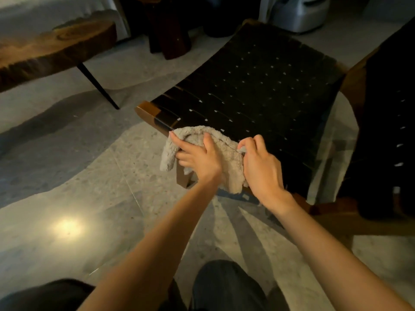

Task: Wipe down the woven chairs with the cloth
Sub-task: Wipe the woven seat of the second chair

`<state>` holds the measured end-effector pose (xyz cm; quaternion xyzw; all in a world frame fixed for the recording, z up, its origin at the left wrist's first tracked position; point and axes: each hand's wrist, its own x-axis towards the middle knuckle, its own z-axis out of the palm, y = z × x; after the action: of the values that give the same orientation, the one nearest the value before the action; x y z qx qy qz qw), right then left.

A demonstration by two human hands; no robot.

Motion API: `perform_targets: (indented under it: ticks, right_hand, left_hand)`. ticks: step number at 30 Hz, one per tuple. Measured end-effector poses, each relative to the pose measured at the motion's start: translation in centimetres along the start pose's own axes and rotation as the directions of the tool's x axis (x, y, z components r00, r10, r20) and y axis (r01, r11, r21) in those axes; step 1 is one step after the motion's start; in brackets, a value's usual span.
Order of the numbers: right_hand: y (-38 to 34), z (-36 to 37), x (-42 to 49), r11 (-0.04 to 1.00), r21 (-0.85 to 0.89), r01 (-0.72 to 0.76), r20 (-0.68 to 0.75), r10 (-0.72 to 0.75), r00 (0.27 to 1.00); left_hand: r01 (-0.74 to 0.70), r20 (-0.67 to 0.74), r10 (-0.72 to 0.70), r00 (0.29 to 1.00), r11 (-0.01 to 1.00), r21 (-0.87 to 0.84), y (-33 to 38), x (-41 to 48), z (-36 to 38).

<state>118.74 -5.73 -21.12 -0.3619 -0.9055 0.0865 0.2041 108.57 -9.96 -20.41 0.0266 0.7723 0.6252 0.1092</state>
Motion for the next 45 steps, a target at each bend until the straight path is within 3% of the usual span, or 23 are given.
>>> perform_targets:
  ticks: [7,11,13,16,22,26,30,39,43,45]
  right_hand:
    - [3.3,-1.7,-4.4,0.985,-0.129,-0.116,0.034,0.121,0.992]
    - [3.2,-1.8,-5.1,0.993,0.029,-0.113,-0.008,0.113,0.994]
    - [2.2,-1.2,-5.6,0.994,0.082,-0.072,0.054,0.068,0.996]
    - [0.1,0.0,-5.4,0.996,0.007,0.086,0.186,-0.085,0.979]
    - [-6.2,1.4,1.1,0.957,-0.095,0.274,0.092,-0.265,0.960]
    - [-8.7,2.3,4.4,0.948,-0.071,0.312,0.094,-0.305,0.948]
    - [-7.6,2.3,3.5,0.934,-0.151,0.322,0.082,-0.313,0.946]
    - [-1.8,-0.6,-3.5,0.887,-0.412,0.207,0.060,-0.200,0.978]
    - [1.3,-1.6,-7.8,0.901,-0.423,0.096,0.188,-0.016,0.982]
    - [2.2,-2.1,-10.2,0.885,-0.464,0.036,0.185,0.057,0.981]
  left_hand:
    - [0.079,0.132,-0.076,0.988,0.997,-0.018,-2.5,-6.7,1.8]
    - [0.028,0.179,-0.027,0.983,1.000,-0.001,-2.4,-6.1,0.8]
    - [-0.017,0.148,0.018,0.989,1.000,-0.013,-1.6,-4.4,-0.2]
    - [-0.082,0.056,0.082,0.995,0.997,-0.009,0.3,-0.5,-1.9]
    - [-0.095,-0.019,0.097,0.995,0.993,0.069,3.7,8.4,-5.3]
    - [-0.101,0.074,0.092,0.993,0.986,0.131,3.7,11.8,-6.9]
    - [0.000,0.094,-0.005,0.996,0.999,0.050,3.0,10.2,-5.8]
    - [0.059,0.222,-0.072,0.972,0.996,0.065,-0.7,0.9,-2.7]
    - [0.049,0.304,-0.069,0.950,0.996,0.072,-2.6,-5.0,-1.0]
    - [0.066,0.344,-0.080,0.936,0.997,0.051,-3.5,-7.6,-0.2]
